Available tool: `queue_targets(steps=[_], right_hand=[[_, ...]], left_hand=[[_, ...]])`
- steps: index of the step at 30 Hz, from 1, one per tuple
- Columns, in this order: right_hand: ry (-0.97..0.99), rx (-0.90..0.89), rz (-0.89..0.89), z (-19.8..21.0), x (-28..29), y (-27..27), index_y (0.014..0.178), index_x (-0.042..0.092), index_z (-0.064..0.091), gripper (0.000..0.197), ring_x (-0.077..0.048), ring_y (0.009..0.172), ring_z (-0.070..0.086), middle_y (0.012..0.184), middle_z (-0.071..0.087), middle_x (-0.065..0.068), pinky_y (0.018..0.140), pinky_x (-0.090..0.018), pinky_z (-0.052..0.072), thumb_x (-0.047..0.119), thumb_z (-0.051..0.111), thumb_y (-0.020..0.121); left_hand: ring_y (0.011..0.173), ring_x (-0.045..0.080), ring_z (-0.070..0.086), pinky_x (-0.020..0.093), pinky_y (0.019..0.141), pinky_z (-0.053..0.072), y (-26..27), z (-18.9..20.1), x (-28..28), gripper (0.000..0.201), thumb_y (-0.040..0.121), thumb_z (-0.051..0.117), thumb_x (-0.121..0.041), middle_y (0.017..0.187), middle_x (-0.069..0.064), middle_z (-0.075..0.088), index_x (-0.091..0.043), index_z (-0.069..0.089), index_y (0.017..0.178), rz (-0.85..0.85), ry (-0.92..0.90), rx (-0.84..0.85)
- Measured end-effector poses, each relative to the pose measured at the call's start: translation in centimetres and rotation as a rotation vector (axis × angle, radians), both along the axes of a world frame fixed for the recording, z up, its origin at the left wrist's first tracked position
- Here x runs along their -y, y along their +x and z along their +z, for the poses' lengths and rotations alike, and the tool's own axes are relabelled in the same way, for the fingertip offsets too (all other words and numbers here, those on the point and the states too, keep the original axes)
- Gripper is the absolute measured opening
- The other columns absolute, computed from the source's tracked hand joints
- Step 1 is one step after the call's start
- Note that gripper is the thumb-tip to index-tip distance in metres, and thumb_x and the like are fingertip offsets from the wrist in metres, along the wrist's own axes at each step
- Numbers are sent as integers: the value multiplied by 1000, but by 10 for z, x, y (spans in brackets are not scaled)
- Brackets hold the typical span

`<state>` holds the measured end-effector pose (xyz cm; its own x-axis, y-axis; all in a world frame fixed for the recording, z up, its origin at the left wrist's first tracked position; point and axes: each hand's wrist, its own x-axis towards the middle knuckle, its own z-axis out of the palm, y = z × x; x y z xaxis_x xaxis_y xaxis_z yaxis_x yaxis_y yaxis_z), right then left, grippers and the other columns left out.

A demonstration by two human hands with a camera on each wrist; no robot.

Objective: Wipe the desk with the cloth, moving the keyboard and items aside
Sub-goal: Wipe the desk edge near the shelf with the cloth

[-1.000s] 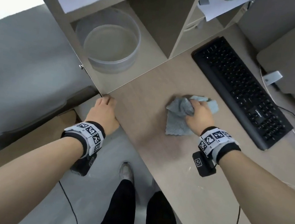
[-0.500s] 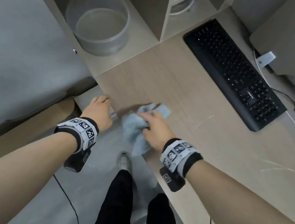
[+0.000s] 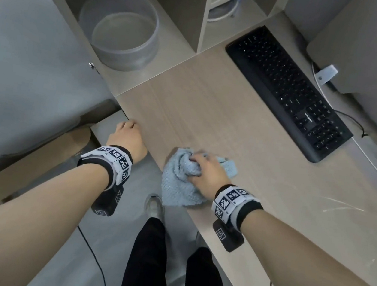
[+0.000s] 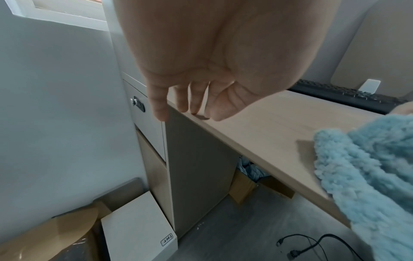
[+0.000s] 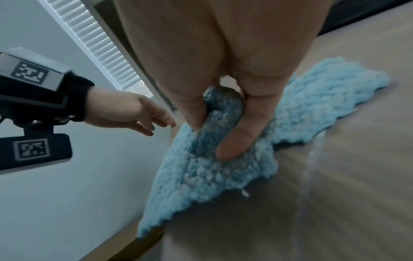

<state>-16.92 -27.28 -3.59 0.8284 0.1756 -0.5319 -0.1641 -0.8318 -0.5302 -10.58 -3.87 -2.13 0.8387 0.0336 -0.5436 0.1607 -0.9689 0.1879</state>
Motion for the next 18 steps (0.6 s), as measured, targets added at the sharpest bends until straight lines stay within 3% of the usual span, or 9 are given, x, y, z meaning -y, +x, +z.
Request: queue_targets(steps=[3,5,8,10,14,18], right_hand=[[-60,79,-171,-2,45,13,133,26,50,51,-29,114,55,128,49,-8,102,-37,44,17,65,85],[-167,86,-393,-3,93,24,130,22,50,45,-33,102,58,118,46,-8,92,-45,53,17,64,87],[-310,42,-545,3,136,34,131,16,46,43,-34,92,60,124,41,-14,82,-45,57,18,62,90],[-359,50,-439,6,122,36,131,12,44,43,-34,93,58,128,41,-18,81,-34,50,10,57,91],[-157,66,-93,3,43,5,135,16,40,54,-35,111,56,138,38,-16,95,-40,47,1,53,85],[-10,-10,136,-3,15,-35,122,23,48,43,-23,90,60,129,41,-3,85,-40,53,8,58,83]], left_hand=[[135,34,29,48,108,37,1,-9,3,62,81,55,-14,148,11,33,-10,37,141,20,-47,96],[134,33,29,47,107,37,0,-14,6,64,80,58,-14,148,10,32,-12,37,141,-12,-64,129],[137,30,27,46,107,38,-3,-19,13,68,78,57,-9,151,6,29,-12,36,142,-43,-66,100],[140,28,23,46,108,38,-5,-22,16,68,77,57,-9,152,5,28,-11,36,142,-46,-60,101],[145,26,17,44,110,36,-5,-24,20,71,79,59,-15,157,4,23,-12,32,145,-66,-3,84],[148,25,15,42,116,30,-2,-27,14,75,80,60,-23,160,3,18,-16,29,148,-82,-4,55]])
